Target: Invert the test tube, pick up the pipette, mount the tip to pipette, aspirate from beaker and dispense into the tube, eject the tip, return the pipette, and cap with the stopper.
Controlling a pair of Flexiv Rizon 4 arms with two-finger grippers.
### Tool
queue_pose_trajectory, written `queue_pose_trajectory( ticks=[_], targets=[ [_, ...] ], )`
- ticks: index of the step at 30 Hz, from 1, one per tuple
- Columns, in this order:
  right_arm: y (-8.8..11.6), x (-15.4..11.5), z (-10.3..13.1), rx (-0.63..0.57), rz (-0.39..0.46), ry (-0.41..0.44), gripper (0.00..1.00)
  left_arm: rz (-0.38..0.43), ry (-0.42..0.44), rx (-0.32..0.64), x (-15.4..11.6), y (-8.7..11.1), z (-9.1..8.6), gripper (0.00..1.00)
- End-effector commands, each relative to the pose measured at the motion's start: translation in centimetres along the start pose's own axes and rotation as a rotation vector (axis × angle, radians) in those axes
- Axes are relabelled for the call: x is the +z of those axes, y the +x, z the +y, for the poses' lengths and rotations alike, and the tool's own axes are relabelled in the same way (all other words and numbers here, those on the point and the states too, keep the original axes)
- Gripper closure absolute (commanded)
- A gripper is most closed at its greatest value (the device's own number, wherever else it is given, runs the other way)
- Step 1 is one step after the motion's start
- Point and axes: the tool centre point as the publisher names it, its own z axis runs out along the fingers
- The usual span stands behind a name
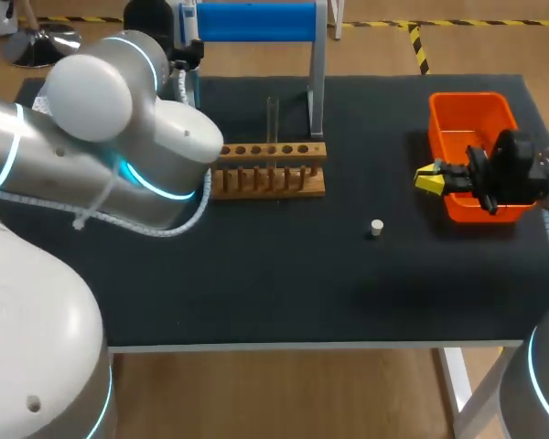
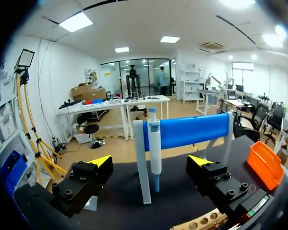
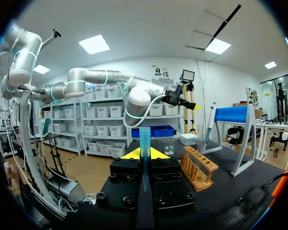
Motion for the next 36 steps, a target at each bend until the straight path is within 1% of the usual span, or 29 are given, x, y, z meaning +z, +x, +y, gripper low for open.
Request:
queue_pose_trajectory(
  ticks=[1,9,20,22,24,26,27,30,33,36],
  targets=[
    [0.1,-0.1,0.0,0.000,0.000,0.001,1.00,-0.015,0.026,-0.012,1.2,0.6,0.4,0.00],
    [0.1,-0.1,0.0,0.000,0.000,0.001,1.00,0.010,0.057,-0.034,2.3,1.3,0.0,0.00],
    [0.1,-0.1,0.0,0.000,0.000,0.001,1.00,0.042,0.061,-0.032,4.3,2.0,-0.3,0.00],
    [0.1,-0.1,0.0,0.000,0.000,0.001,1.00,0.046,0.061,-0.031,4.7,2.1,-0.4,0.04],
    [0.1,-0.1,0.0,0.000,0.000,0.001,1.00,0.050,0.062,-0.032,5.1,2.2,-0.5,0.25],
    [0.1,-0.1,0.0,0.000,0.000,0.001,1.00,0.053,0.062,-0.033,5.5,2.3,-0.6,0.32],
    [0.1,-0.1,0.0,0.000,0.000,0.001,1.00,0.054,0.062,-0.033,5.7,2.3,-0.6,0.41],
    [0.1,-0.1,0.0,0.000,0.000,0.001,1.00,0.057,0.058,-0.034,6.1,2.4,-0.5,0.41],
    [0.1,-0.1,0.0,0.000,0.000,0.001,1.00,0.059,0.053,-0.035,6.6,2.4,-0.5,0.44],
    [0.1,-0.1,0.0,0.000,0.000,0.001,1.00,0.059,0.050,-0.036,7.1,2.4,-0.6,0.43]
  ],
)
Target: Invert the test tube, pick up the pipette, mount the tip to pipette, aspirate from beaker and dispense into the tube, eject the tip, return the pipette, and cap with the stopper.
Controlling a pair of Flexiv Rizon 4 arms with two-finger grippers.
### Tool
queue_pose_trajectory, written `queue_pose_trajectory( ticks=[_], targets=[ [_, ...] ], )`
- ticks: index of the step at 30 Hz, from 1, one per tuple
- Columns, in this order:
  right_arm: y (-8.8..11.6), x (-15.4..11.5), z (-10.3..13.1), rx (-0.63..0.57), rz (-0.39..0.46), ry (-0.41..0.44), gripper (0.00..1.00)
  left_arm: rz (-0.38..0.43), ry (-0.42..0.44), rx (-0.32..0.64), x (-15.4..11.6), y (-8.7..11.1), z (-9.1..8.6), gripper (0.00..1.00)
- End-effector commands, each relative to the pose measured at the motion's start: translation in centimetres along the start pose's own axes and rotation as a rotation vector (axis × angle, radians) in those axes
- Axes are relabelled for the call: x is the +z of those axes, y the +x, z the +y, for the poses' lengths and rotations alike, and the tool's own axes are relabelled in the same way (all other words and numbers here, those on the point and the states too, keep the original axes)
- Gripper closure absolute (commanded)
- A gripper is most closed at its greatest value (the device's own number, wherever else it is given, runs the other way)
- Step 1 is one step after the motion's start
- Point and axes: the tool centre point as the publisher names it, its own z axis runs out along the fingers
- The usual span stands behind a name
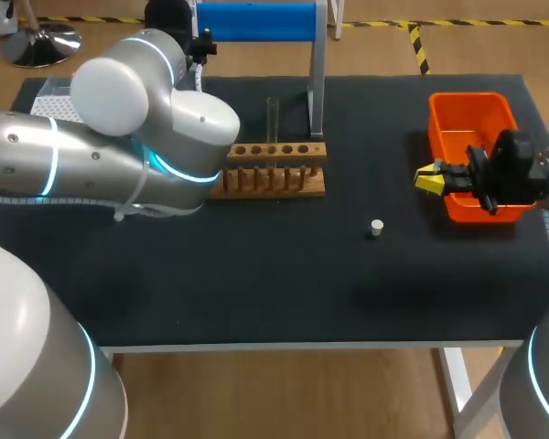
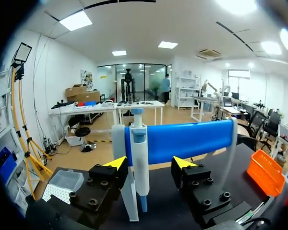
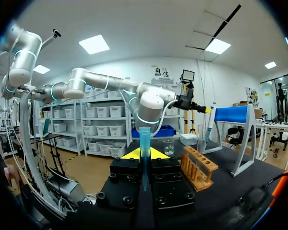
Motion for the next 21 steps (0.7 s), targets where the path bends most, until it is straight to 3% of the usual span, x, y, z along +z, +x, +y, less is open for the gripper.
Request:
queue_pose_trajectory(
  ticks=[1,21],
  targets=[
    [0.1,-0.1,0.0,0.000,0.000,0.001,1.00,-0.003,-0.002,0.000,1.1,0.1,-0.1,0.43],
    [0.1,-0.1,0.0,0.000,0.000,0.001,1.00,-0.007,-0.006,-0.001,3.2,-0.5,-0.4,0.51]
  ],
)
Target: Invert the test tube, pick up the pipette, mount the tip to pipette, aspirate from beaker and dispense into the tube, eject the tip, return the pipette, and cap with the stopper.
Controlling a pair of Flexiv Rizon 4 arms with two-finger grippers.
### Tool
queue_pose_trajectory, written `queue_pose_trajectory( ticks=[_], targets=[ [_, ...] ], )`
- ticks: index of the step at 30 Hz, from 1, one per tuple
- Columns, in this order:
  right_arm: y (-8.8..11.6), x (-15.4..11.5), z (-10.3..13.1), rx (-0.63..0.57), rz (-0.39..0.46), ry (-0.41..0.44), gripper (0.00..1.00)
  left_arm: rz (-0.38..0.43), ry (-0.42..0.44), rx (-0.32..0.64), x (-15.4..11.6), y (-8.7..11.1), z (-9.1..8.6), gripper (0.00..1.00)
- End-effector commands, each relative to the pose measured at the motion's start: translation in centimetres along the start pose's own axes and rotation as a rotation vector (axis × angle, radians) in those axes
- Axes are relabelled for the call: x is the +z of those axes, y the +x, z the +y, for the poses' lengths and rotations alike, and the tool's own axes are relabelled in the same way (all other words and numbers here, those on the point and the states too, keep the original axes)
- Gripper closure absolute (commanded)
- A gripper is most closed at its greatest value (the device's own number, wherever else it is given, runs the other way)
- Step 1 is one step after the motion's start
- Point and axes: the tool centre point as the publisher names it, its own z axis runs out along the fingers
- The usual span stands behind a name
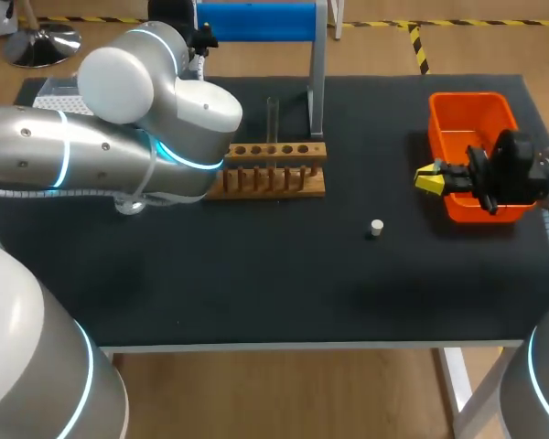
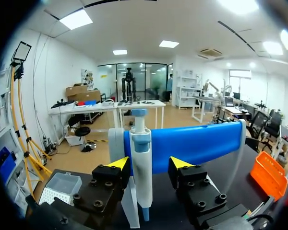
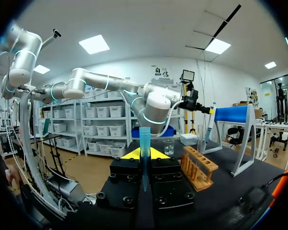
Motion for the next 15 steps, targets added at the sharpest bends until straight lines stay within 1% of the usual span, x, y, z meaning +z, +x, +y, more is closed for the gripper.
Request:
queue_pose_trajectory(
  ticks=[1,15],
  targets=[
    [0.1,-0.1,0.0,0.000,0.000,0.001,1.00,-0.001,-0.002,0.003,0.6,0.0,0.0,0.51],
    [0.1,-0.1,0.0,0.000,0.000,0.001,1.00,-0.009,-0.006,0.001,1.8,-0.7,-0.1,0.53]
  ],
)
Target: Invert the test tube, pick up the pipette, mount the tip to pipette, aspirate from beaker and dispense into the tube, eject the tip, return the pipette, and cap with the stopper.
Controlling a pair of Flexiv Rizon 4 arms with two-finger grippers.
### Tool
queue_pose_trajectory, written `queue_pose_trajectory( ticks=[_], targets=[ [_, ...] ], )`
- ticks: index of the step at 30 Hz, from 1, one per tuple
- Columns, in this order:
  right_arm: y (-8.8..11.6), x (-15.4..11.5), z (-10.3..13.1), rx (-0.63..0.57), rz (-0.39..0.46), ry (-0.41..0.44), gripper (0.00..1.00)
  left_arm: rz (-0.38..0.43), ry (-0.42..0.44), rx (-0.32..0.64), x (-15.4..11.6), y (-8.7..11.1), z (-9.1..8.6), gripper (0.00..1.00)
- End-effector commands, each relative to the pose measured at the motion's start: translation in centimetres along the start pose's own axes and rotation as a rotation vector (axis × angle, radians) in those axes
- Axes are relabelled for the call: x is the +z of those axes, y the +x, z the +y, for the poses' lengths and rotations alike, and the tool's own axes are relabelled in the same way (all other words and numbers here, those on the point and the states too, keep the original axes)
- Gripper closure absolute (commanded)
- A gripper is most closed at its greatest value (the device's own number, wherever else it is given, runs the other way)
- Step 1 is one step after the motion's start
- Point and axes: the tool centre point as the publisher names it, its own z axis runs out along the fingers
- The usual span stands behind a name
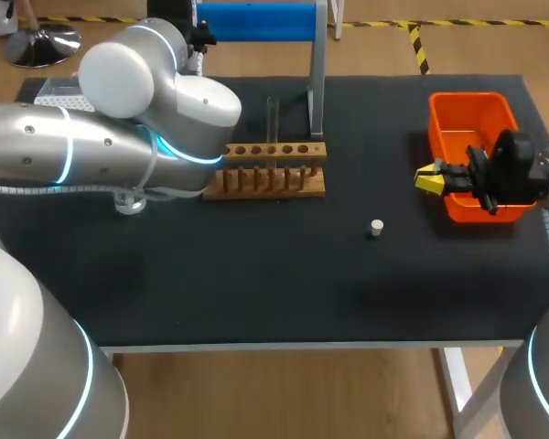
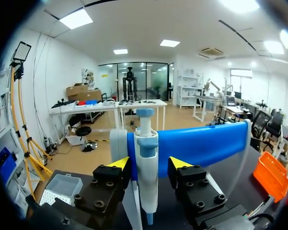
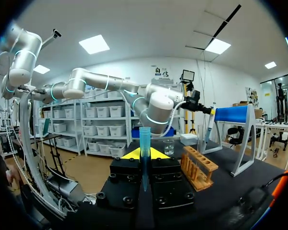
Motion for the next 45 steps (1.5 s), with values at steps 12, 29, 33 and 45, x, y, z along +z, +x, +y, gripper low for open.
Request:
queue_pose_trajectory(
  ticks=[12,29,33,45],
  targets=[
    [0.1,-0.1,0.0,0.000,0.000,0.001,1.00,-0.004,0.000,-0.007,1.1,-0.2,0.0,0.66],
    [0.1,-0.1,0.0,0.000,0.000,0.001,1.00,-0.010,-0.005,-0.013,1.5,-0.3,0.1,0.67],
    [0.1,-0.1,0.0,0.000,0.000,0.001,1.00,-0.010,-0.006,-0.014,1.6,-0.3,0.1,0.67],
    [0.1,-0.1,0.0,0.000,0.000,0.001,1.00,-0.012,-0.014,-0.022,1.9,-0.3,0.3,0.69]
  ],
)
